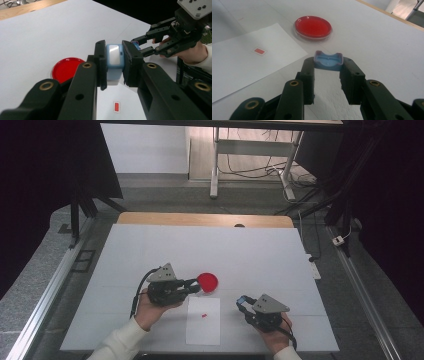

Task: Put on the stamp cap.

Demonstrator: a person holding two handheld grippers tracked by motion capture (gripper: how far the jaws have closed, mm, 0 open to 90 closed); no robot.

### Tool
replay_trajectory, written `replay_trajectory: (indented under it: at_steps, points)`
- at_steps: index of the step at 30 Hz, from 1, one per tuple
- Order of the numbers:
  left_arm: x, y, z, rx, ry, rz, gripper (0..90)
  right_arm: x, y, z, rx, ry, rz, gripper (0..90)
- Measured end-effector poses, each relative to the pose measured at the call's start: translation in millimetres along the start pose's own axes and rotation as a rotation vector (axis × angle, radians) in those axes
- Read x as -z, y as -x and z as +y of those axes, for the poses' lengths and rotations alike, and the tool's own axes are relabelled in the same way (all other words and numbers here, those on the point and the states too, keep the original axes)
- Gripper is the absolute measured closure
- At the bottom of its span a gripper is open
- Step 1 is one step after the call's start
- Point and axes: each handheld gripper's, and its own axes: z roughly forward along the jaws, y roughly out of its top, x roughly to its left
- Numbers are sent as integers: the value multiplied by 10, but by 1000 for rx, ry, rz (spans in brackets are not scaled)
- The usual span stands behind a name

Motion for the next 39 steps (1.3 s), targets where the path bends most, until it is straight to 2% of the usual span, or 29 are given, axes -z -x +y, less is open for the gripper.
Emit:
replay_trajectory:
  at_steps: [24,28,39]
  points:
    - [-11,9,1,1,1,-1,748,-137,-159,81,22,-5,49,649]
    - [-12,11,1,1,1,-1,748,-153,-171,84,-6,12,67,648]
    - [-21,21,1,-6,0,-4,748,-195,-227,120,5,10,84,649]
